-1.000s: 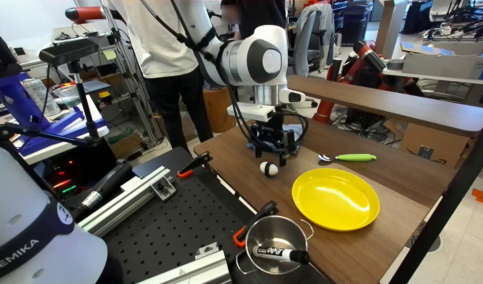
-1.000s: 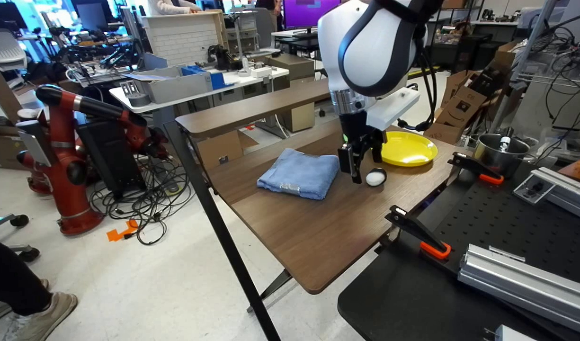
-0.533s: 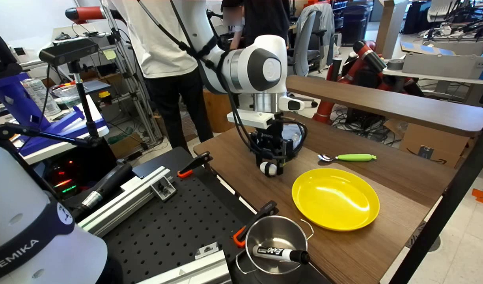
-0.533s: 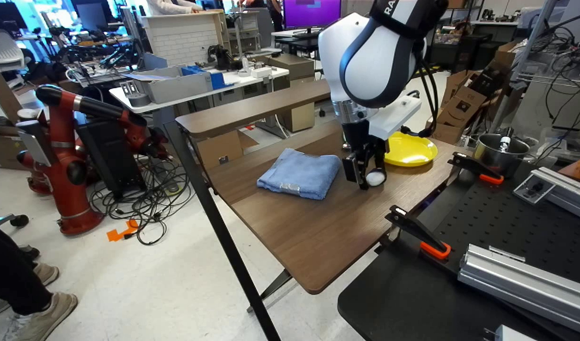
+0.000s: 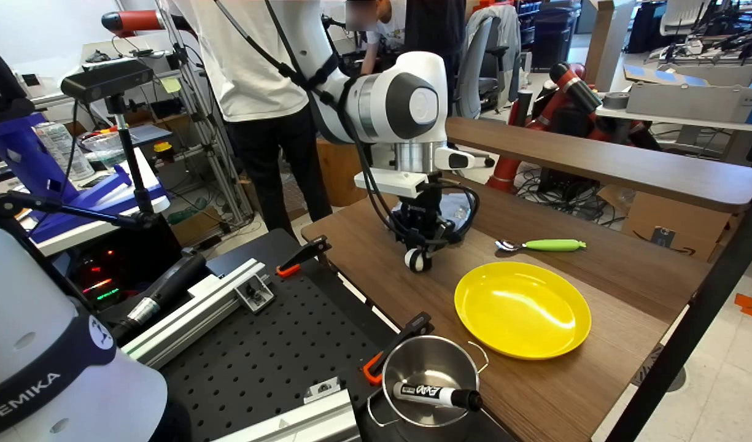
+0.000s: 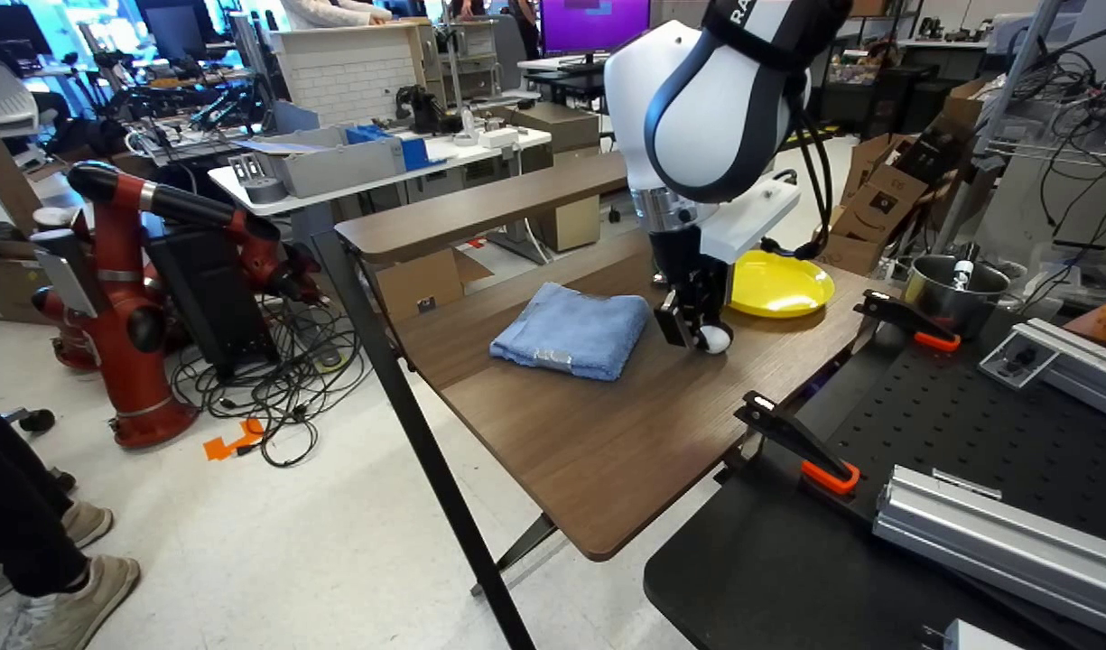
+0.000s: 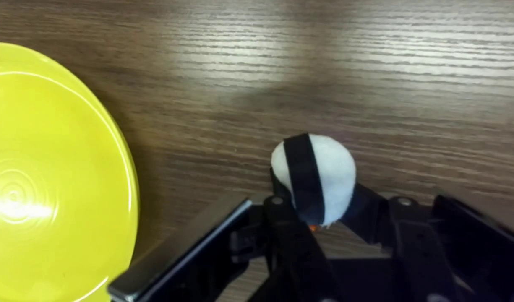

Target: Put the ball on the yellow plate

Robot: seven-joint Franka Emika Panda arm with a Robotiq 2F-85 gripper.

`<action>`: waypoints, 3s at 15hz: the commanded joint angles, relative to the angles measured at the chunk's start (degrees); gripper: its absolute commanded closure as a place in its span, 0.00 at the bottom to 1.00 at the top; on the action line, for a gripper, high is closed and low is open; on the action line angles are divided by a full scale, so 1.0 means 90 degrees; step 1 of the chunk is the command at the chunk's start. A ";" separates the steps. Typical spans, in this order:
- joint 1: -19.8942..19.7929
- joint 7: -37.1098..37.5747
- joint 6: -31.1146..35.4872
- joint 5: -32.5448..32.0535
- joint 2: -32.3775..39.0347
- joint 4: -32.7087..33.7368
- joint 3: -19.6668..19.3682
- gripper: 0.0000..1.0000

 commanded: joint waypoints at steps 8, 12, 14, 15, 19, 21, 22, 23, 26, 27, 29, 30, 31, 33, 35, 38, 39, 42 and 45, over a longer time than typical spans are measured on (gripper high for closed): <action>-0.0230 -0.0125 0.0163 0.0036 -0.0737 -0.0309 -0.0024 0.94; -0.0720 -0.0293 0.0276 0.0261 -0.1219 -0.0561 -0.0068 0.94; -0.1054 -0.0484 0.0322 0.0442 -0.1344 -0.0598 -0.0072 0.94; -0.1147 -0.0503 0.0469 0.0400 -0.1318 -0.0580 -0.0158 0.94; -0.1383 -0.0507 0.0683 0.0204 -0.1268 -0.0580 -0.0434 0.94; -0.1488 -0.0562 0.0888 0.0255 -0.1117 -0.0562 -0.0488 0.94; -0.1493 -0.0597 0.0892 0.0222 -0.1039 -0.0507 -0.0516 0.94; -0.1470 -0.0578 0.0939 0.0157 -0.0968 -0.0490 -0.0572 0.94; -0.1399 -0.0590 0.0978 -0.0004 -0.0561 -0.0260 -0.0673 0.94; -0.1390 -0.0594 0.0980 -0.0019 -0.0442 -0.0183 -0.0693 0.94; -0.1408 -0.0642 0.0928 -0.0010 -0.0209 0.0013 -0.0691 0.94; -0.1433 -0.0674 0.0919 0.0021 -0.0097 0.0126 -0.0678 0.94; -0.1442 -0.0692 0.0893 0.0040 -0.0008 0.0215 -0.0680 0.94; -0.1446 -0.0728 0.0877 0.0051 0.0123 0.0356 -0.0692 0.94; -0.1423 -0.0720 0.0858 0.0046 0.0245 0.0486 -0.0725 0.94; -0.1391 -0.0710 0.0892 0.0019 0.0302 0.0552 -0.0761 0.50; -0.1401 -0.0723 0.0895 0.0032 0.0292 0.0550 -0.0750 0.43; -0.1467 -0.0847 0.0868 0.0083 0.0229 0.0523 -0.0678 0.22; -0.1481 -0.0914 0.0856 0.0091 0.0210 0.0514 -0.0665 0.02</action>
